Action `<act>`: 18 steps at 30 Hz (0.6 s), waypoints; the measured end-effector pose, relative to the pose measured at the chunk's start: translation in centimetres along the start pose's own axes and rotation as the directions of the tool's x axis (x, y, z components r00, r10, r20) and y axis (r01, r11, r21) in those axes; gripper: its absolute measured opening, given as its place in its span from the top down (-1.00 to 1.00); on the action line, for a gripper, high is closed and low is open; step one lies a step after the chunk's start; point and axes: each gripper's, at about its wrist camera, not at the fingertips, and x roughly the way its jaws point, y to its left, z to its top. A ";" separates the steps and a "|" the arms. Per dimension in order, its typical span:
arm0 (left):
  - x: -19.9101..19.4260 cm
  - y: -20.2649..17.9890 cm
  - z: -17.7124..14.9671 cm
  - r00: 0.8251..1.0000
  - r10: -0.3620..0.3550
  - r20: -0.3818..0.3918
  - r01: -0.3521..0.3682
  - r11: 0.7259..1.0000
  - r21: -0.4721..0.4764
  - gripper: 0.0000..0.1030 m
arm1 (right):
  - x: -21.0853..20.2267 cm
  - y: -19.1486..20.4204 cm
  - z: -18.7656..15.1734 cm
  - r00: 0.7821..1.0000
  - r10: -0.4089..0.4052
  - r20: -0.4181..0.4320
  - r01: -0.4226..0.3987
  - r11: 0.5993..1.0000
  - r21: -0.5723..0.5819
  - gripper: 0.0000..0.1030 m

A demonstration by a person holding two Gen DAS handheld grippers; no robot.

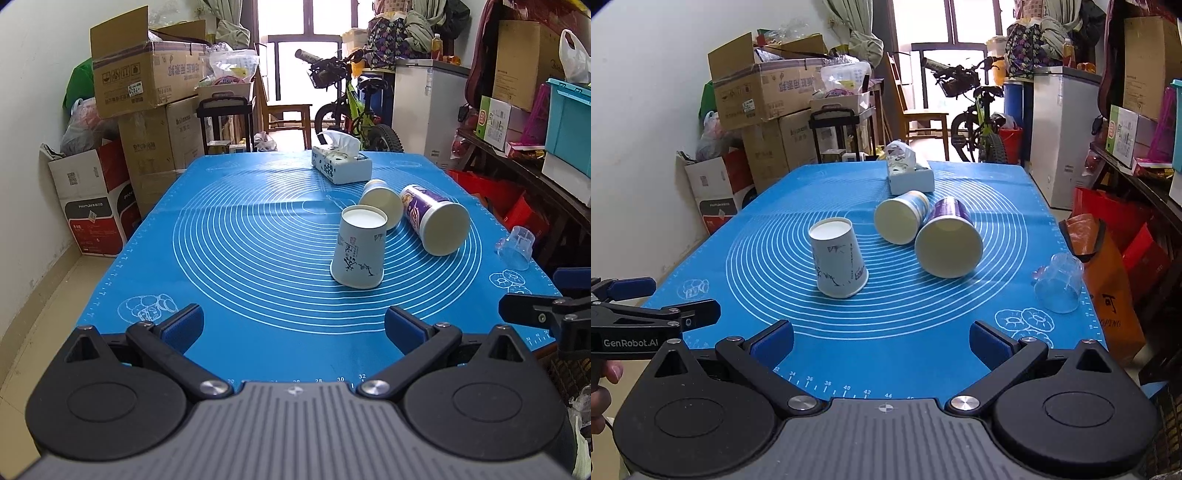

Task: Flip cup upside down

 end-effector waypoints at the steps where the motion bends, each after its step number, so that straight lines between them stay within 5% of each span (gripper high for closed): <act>1: 0.0 0.0 0.0 1.000 0.000 -0.001 0.000 1.000 -0.001 -0.99 | 0.0 0.0 0.0 1.000 -0.002 -0.001 0.002 1.000 -0.001 -0.95; 18: 0.3 -0.2 -0.1 1.000 -0.002 -0.006 0.002 1.000 0.006 -0.99 | 0.6 0.0 0.0 1.000 -0.007 -0.011 0.007 1.000 0.007 -0.95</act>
